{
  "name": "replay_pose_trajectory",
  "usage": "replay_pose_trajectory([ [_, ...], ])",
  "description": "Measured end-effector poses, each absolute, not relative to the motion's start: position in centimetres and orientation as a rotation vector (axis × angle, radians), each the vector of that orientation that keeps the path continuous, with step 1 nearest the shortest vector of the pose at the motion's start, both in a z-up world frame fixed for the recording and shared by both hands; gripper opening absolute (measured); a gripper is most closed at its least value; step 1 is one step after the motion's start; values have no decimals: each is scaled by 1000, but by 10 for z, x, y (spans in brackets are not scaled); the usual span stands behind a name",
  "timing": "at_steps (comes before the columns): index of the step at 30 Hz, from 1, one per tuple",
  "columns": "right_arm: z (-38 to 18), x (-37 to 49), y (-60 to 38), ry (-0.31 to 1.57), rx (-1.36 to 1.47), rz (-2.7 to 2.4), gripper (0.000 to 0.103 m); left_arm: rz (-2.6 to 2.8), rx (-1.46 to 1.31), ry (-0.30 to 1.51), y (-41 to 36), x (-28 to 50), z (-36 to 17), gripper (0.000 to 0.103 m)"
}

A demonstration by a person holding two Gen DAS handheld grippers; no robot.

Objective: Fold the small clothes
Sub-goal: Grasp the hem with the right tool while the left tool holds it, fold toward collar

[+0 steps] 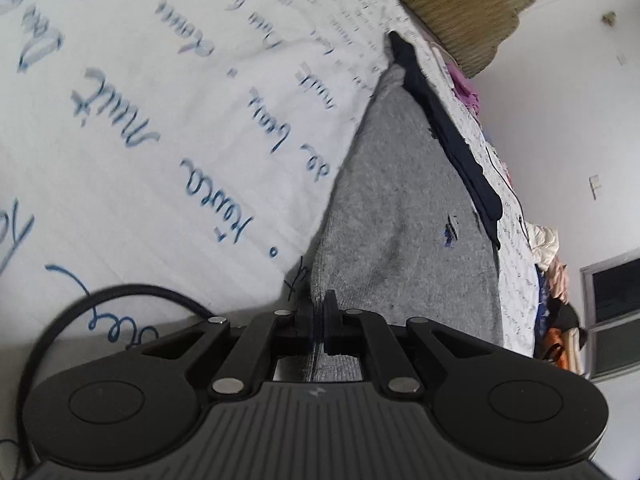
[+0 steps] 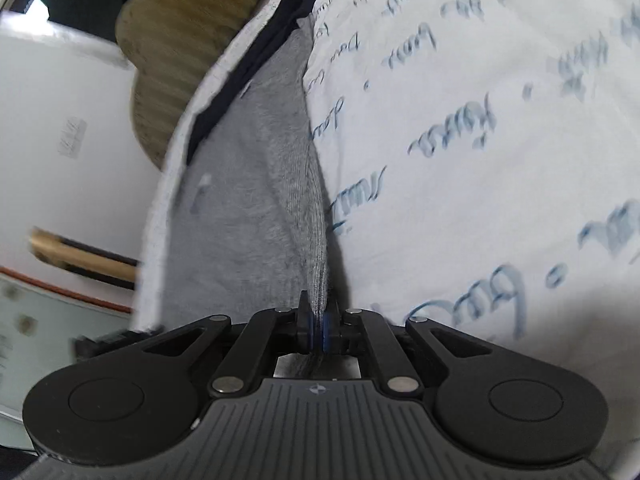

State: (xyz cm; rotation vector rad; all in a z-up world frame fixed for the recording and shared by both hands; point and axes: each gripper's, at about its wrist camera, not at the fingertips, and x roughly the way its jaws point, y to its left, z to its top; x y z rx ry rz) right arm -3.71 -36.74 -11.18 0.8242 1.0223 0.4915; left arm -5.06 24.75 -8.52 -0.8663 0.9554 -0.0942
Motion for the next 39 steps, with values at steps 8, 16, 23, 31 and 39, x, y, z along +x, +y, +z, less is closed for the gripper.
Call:
replay_pose_trajectory([
  [8, -113, -40, -373, 997, 905, 503, 32, -208, -943, 1025, 239, -50, -92, 21],
  [16, -99, -36, -354, 986, 813, 521, 9, -152, -832, 983, 233, -56, -75, 4],
  [23, -87, -40, -363, 1092, 667, 508, 8, -109, -737, 1012, 247, -68, -68, 4],
  [31, -99, -40, -383, 1097, 849, 473, 30, -177, -693, 1068, 249, -69, -66, 8],
  [39, -33, 38, -407, 778, 779, 476, 64, -142, -605, 775, 263, -63, -7, 80],
])
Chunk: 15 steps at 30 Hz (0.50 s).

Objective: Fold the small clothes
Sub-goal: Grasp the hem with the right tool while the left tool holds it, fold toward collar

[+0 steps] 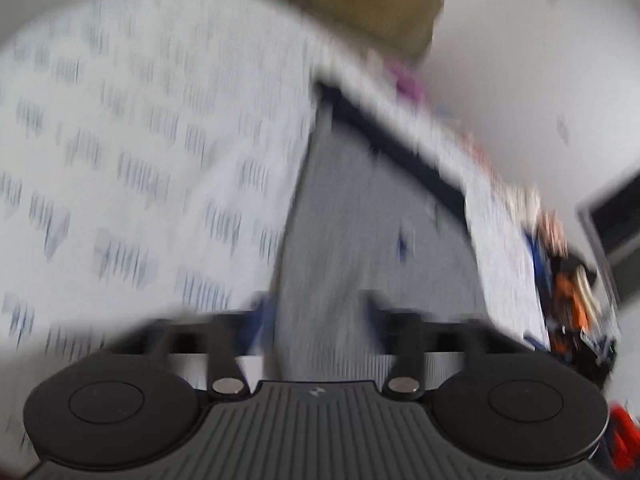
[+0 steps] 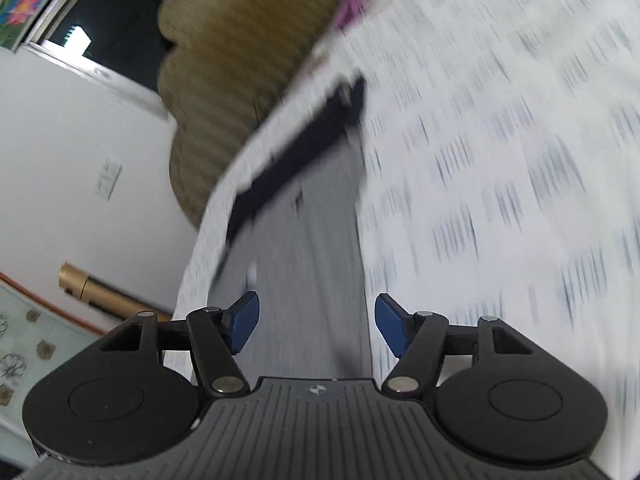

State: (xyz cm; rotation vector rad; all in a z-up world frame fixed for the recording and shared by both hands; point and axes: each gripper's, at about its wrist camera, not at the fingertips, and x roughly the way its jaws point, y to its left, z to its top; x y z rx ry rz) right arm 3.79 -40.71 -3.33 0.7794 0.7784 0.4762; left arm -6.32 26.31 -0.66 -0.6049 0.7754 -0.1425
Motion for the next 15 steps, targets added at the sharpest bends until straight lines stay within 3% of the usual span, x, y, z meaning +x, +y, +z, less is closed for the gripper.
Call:
replay_pose_trajectory([
  [2, -38, 83, -399, 738, 759, 451, 63, -49, -537, 708, 241, -46, -13, 80],
  [6, -56, 165, -374, 732, 671, 388, 49, -18, -392, 761, 192, -12, -46, 80],
  [11, -86, 216, -348, 861, 639, 371, 47, 24, -259, 762, 171, -10, -63, 81],
  [12, -88, 216, -340, 867, 616, 394, 33, 18, -249, 762, 169, -10, -64, 83],
  [13, -88, 214, -332, 866, 586, 424, 9, 13, -241, 757, 168, -11, -65, 84],
  [15, -87, 211, -320, 855, 503, 427, 7, 1, -221, 750, 166, -11, -67, 88],
])
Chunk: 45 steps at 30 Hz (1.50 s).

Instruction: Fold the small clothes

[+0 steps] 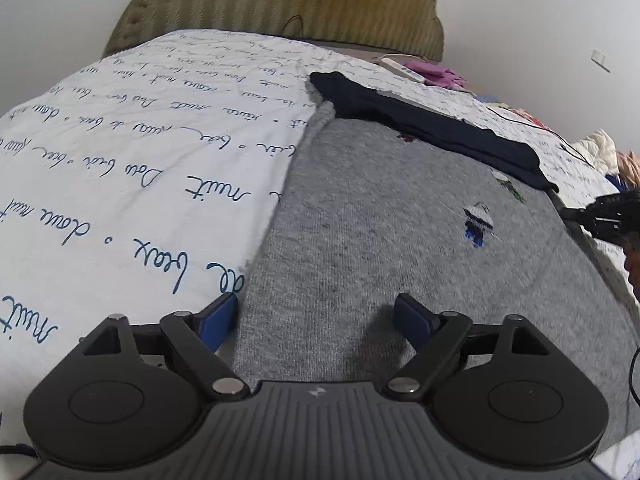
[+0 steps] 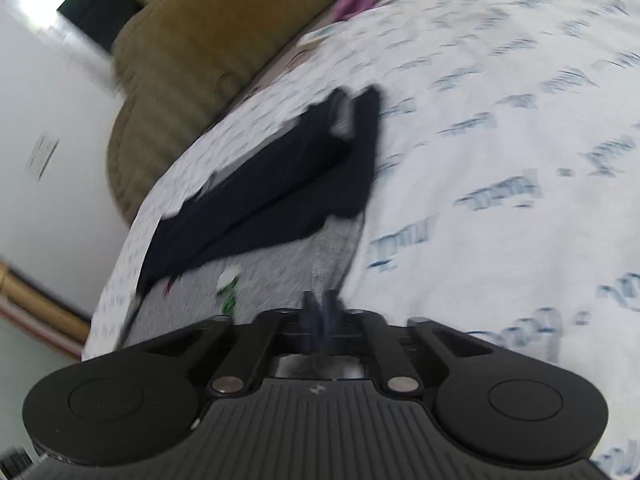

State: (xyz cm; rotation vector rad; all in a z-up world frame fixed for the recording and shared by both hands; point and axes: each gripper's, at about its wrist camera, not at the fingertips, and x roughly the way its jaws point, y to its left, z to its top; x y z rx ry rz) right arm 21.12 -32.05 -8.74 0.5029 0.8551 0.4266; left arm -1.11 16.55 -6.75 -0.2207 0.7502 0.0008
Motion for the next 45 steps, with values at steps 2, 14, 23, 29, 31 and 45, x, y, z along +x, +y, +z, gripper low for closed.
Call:
replay_pose_trajectory([
  [2, -90, 213, -331, 857, 507, 374, 7, -7, -202, 751, 162, -12, -67, 91],
  [14, -77, 149, -379, 782, 747, 417, 40, -28, -111, 672, 161, -30, -53, 102],
  [23, -88, -5, -383, 997, 756, 511, 47, -42, -355, 760, 205, -51, -60, 102],
  [29, -95, -38, -380, 1049, 774, 491, 41, -106, -447, 769, 207, -53, -64, 102],
  [31, -92, -44, -386, 1015, 817, 487, 40, -117, -525, 776, 216, -56, -62, 102],
  [45, -118, -21, -365, 1112, 978, 612, 39, -223, -897, 850, 249, -61, -74, 102],
])
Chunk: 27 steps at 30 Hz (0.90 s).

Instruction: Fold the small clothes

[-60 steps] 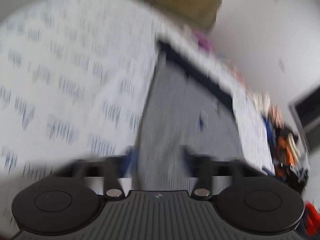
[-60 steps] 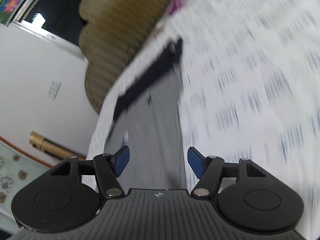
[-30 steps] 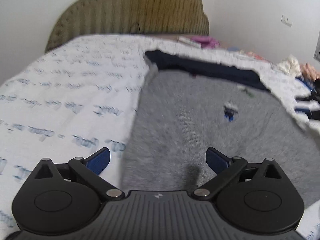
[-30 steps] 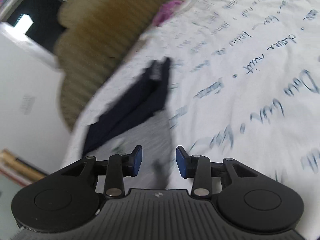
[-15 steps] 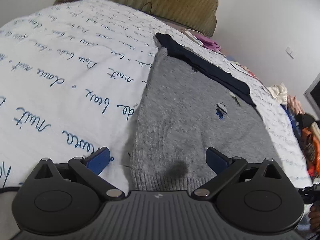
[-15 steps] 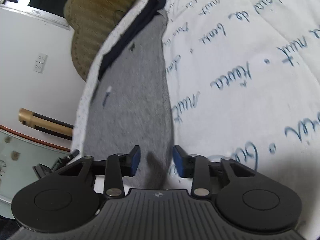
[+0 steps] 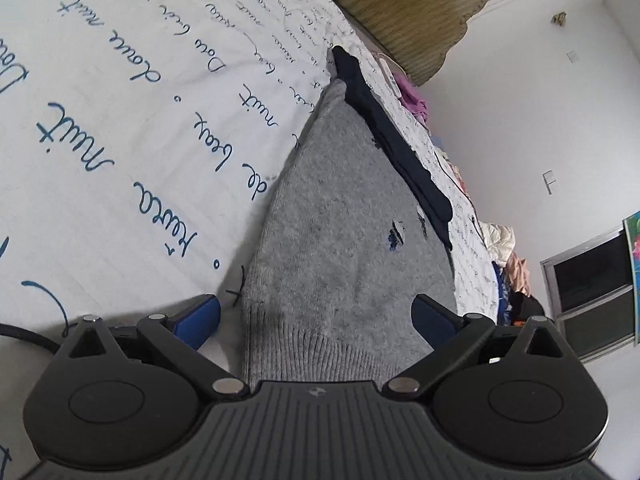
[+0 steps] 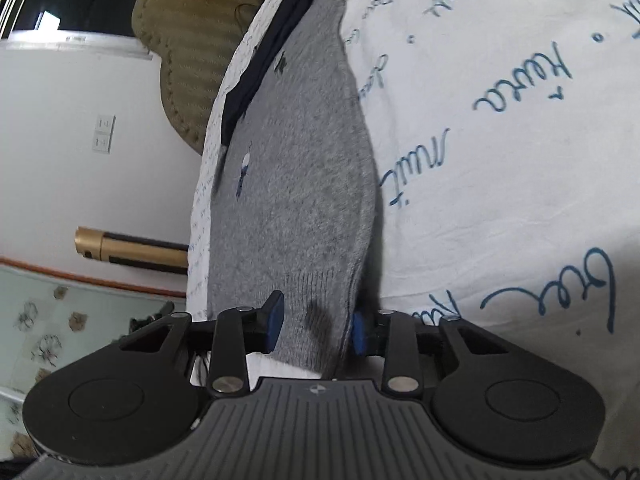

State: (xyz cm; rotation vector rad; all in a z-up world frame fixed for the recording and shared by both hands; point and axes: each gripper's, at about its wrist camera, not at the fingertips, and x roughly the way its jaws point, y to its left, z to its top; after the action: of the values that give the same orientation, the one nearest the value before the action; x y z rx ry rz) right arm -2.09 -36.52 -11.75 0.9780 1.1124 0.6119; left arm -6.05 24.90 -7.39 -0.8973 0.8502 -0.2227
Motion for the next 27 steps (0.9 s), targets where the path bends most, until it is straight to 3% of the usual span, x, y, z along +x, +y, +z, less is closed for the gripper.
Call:
replay_pose_trajectory([
  [2, -120, -22, -369, 1107, 1008, 613, 39, -229, -898, 861, 247, -60, -75, 99],
  [4, -124, -22, -371, 1100, 1044, 611, 39, -215, -874, 889, 240, -57, -76, 64],
  [5, -127, -22, -372, 1094, 1071, 613, 39, -217, -865, 922, 237, -53, -79, 35],
  [15, -135, -18, -371, 1061, 1134, 621, 36, -282, -845, 955, 229, -42, -88, 37],
  [16, -136, -18, -371, 1064, 1134, 618, 33, -271, -836, 953, 228, -43, -88, 33],
  [17, -135, -19, -370, 1065, 1116, 601, 30, -259, -805, 958, 226, -43, -87, 21],
  [18, -136, -19, -366, 1084, 1084, 580, 14, -244, -771, 967, 225, -44, -87, 13],
  [19, -137, -19, -365, 1103, 1063, 572, 8, -238, -773, 972, 226, -44, -88, 12],
  [21, -134, -20, -363, 1087, 1040, 584, 5, -249, -795, 983, 231, -45, -89, 10],
  [27, -115, -23, -353, 1008, 996, 638, 8, -269, -767, 962, 229, -45, -79, 8],
])
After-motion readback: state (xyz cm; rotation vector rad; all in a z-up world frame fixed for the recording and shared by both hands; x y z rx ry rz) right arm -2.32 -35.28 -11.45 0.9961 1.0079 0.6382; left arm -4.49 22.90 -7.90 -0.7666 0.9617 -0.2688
